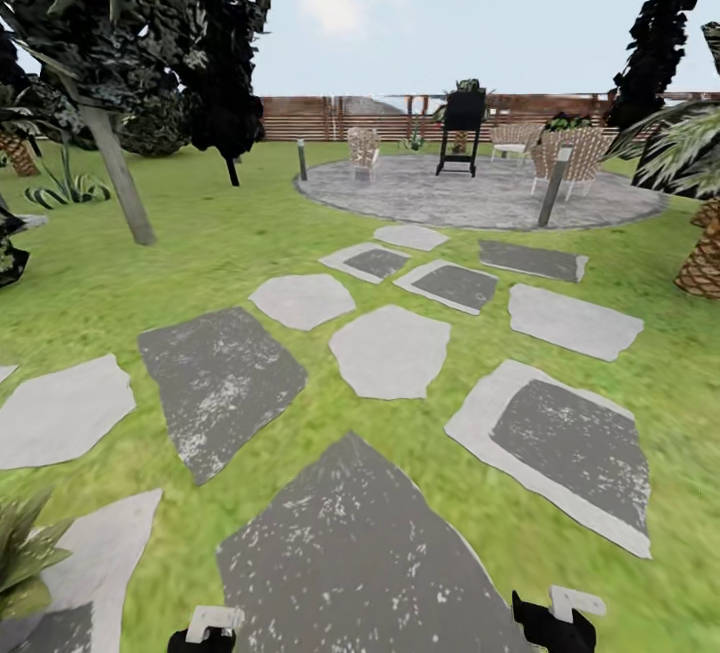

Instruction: Pick up the pesticide atomizer in the garden and spray insectifuge to fully cover both potted plants in the garden.

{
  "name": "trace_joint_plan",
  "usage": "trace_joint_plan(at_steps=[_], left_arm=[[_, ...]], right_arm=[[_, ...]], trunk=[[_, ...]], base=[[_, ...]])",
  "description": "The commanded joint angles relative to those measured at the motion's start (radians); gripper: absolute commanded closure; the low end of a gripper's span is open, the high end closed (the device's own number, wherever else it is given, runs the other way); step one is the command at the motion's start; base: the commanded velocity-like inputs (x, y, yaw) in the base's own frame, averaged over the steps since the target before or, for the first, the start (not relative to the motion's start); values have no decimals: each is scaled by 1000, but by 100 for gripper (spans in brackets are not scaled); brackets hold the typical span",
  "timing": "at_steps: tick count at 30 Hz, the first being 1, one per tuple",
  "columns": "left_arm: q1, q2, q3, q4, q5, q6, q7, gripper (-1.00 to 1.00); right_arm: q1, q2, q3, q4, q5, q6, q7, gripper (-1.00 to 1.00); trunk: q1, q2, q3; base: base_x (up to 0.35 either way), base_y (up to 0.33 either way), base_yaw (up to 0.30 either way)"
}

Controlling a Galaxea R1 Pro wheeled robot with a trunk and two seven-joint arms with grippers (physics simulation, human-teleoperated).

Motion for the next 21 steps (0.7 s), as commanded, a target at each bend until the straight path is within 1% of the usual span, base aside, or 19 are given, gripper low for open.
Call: trace_joint_plan(at_steps=[1,6,12,15,21], left_arm=[[0,2,5,0,-9,-4,1,100],[0,4,6,-2,-7,-4,45,100],[0,4,6,0,-6,-4,52,100],[0,4,6,0,-5,-4,52,100],[1,4,6,0,-5,-4,52,100]], right_arm=[[0,0,9,0,-5,-1,-4,-100],[0,3,9,0,-4,-1,-3,-100],[0,5,9,0,-3,-3,-3,-100],[0,5,9,0,-2,-2,-3,-100],[0,2,11,1,1,-1,-2,-100]], trunk=[[0,0,-1],[0,0,-1],[0,0,-1],[0,0,-1],[0,0,-1]], base=[[336,-3,-300],[336,-1,-300],[337,0,-274],[337,0,-102],[336,0,-15]])
